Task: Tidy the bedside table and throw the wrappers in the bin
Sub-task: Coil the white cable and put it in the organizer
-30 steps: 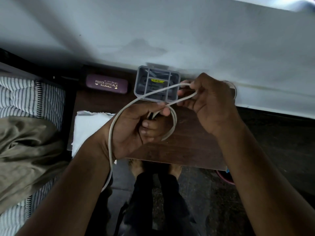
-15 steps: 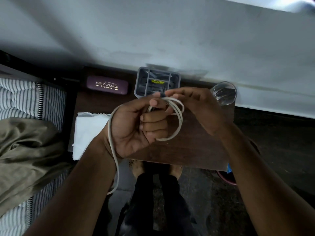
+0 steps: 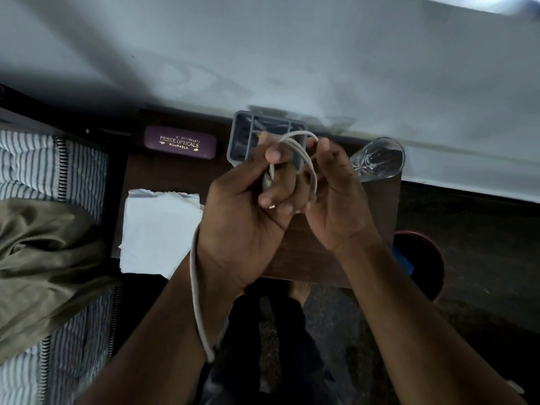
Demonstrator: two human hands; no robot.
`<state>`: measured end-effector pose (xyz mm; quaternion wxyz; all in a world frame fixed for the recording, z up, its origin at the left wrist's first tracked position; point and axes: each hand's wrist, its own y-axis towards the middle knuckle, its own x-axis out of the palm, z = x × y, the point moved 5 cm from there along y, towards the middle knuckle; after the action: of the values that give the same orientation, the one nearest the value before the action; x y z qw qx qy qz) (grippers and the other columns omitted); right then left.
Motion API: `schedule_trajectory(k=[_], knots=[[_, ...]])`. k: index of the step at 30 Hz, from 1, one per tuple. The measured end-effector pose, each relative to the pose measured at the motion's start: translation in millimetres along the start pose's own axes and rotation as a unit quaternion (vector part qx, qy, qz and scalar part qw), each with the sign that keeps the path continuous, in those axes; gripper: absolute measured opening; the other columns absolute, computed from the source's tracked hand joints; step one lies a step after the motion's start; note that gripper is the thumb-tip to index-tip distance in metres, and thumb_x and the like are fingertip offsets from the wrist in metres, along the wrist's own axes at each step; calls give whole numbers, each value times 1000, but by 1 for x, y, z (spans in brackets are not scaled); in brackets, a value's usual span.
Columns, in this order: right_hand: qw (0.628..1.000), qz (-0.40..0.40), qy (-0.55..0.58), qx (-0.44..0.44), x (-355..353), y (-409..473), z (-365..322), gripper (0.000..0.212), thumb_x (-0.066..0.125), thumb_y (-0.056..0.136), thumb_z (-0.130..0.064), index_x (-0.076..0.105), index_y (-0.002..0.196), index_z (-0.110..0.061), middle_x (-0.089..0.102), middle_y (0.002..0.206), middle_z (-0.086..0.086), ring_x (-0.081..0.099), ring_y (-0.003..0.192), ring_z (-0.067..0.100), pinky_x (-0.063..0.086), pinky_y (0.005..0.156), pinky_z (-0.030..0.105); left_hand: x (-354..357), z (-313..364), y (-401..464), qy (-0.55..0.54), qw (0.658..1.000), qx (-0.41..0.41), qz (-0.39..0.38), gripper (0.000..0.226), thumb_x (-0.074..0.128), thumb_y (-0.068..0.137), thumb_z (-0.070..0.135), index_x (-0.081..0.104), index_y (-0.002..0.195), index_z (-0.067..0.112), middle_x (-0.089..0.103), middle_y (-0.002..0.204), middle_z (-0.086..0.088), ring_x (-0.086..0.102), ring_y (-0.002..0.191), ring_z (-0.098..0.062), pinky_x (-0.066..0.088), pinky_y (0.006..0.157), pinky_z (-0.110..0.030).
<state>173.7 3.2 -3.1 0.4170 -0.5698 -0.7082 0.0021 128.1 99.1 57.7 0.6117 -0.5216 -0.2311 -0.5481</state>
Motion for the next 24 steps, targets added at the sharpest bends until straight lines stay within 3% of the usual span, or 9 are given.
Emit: schedule_trajectory(k=[3,6,8,11,13,15,17,21,24], knots=[[971,42,-217,-90,-1,7,-20,21,60,98,-24,74,102,-9,44,58,-1,32,51,14,29,48,23,-3,3,-5,97,994,28,47,42,24,107,30,43,72,17,17,47,3,21,43,-14,21,56,-33],[885,55,-425,-183,0,6,-43,19,67,95,-21,78,105,-9,60,55,-20,45,39,-1,34,43,13,-8,10,-8,145,980,93,99,38,27,107,29,44,76,16,25,50,6,11,53,-21,17,58,-37],[858,49,-469,-204,2,2,-48,14,71,92,-22,78,101,-16,64,61,-24,54,45,-8,36,48,5,-11,15,-8,156,969,136,136,35,29,108,27,46,80,14,30,52,4,17,54,-20,25,57,-34],[869,58,-470,-144,-1,-4,-40,8,79,84,-33,78,85,-25,63,53,-15,49,40,0,37,40,15,-14,24,-4,149,957,179,172,33,31,109,26,46,83,13,26,56,-1,27,52,-17,34,56,-29],[904,41,-422,-54,-9,-9,-25,20,82,79,-35,76,81,-16,61,51,-3,46,35,9,36,34,20,-14,29,0,128,959,189,169,32,33,109,26,49,84,13,28,55,0,30,50,-14,35,54,-26],[913,8,-406,27,-18,-18,-6,24,82,79,-33,74,80,-11,58,49,1,45,34,11,34,35,19,-13,35,2,110,964,187,153,31,36,108,27,54,87,13,33,53,3,31,49,-11,34,55,-25],[912,-17,-399,90,-25,-30,15,21,80,83,-27,73,81,-8,59,50,2,47,38,13,38,38,20,-10,40,4,87,972,174,133,31,35,108,29,56,90,15,36,51,6,33,47,-9,34,56,-24],[936,-67,-276,209,-29,-60,51,14,80,81,-21,74,85,-9,60,55,4,59,49,21,51,51,29,-4,43,8,26,983,144,114,33,30,110,29,58,101,14,40,50,8,36,45,-7,36,57,-20],[936,-90,-247,236,-22,-80,70,12,74,87,-14,73,94,-4,65,63,5,65,60,24,62,67,41,-6,53,16,0,978,170,120,32,28,110,24,56,107,9,46,55,4,43,49,-9,39,59,-22]])
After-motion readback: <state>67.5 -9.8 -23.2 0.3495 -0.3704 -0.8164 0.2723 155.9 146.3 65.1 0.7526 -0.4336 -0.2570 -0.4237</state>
